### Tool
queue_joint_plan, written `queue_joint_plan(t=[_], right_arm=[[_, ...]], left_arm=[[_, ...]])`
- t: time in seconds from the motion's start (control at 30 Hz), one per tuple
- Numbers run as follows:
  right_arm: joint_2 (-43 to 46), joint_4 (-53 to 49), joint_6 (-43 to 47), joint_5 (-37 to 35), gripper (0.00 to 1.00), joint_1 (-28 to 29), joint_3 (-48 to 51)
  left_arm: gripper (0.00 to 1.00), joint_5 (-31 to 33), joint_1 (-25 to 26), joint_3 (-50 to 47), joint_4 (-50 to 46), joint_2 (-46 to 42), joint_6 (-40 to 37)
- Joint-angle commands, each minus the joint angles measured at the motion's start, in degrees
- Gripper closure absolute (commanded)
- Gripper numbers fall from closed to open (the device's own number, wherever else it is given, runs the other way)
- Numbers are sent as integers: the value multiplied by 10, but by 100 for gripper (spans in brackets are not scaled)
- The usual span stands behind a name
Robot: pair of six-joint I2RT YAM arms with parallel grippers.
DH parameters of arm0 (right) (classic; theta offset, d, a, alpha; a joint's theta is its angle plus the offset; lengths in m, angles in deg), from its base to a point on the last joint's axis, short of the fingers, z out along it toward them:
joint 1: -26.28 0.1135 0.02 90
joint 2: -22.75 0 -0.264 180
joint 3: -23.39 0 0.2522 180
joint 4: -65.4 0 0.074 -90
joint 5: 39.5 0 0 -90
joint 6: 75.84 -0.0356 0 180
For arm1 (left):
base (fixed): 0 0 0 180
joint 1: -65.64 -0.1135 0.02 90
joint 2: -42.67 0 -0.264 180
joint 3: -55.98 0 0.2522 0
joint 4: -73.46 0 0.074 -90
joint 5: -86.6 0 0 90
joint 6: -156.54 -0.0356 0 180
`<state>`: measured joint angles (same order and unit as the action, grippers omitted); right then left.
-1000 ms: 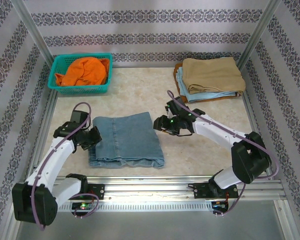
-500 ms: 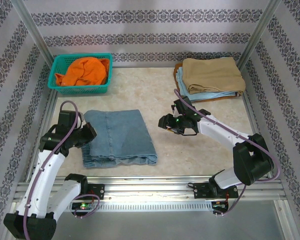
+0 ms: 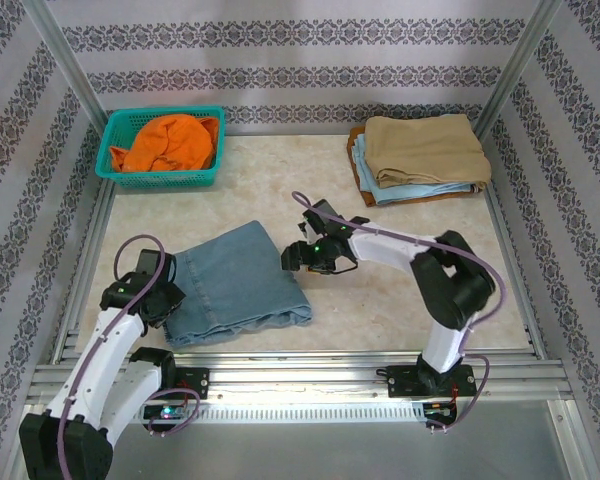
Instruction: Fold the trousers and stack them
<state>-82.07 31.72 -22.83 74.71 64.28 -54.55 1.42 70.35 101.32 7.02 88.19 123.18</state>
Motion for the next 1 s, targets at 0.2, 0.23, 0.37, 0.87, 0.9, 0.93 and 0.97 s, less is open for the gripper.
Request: queue_joint_plan(t=[0.2,0.23,0.37,0.87,0.9,0.93,0.97], right_arm=[[-53,70,45,100,33,16,-15],[-55,81,43,112,33,17,-11],[-74,94,40,131,41,22,-16],[22,98,-24,37,100,-79,95],[34,88,-20,27,100,-95,111],[50,79,-12,17,100,-112,125],[63,62,-3,10,100,-129,134]], left_arm=[[69,27,-12,-67,35,7,88],[64,27,-13,-72,40,7,87],[60,20,-16,-84,53,7,89],[59,-98,63,-32,304,248,-32],[60,-99,82,-21,330,276,-30],[60,-100,102,-5,355,306,-31],[60,-99,122,13,371,335,-34]])
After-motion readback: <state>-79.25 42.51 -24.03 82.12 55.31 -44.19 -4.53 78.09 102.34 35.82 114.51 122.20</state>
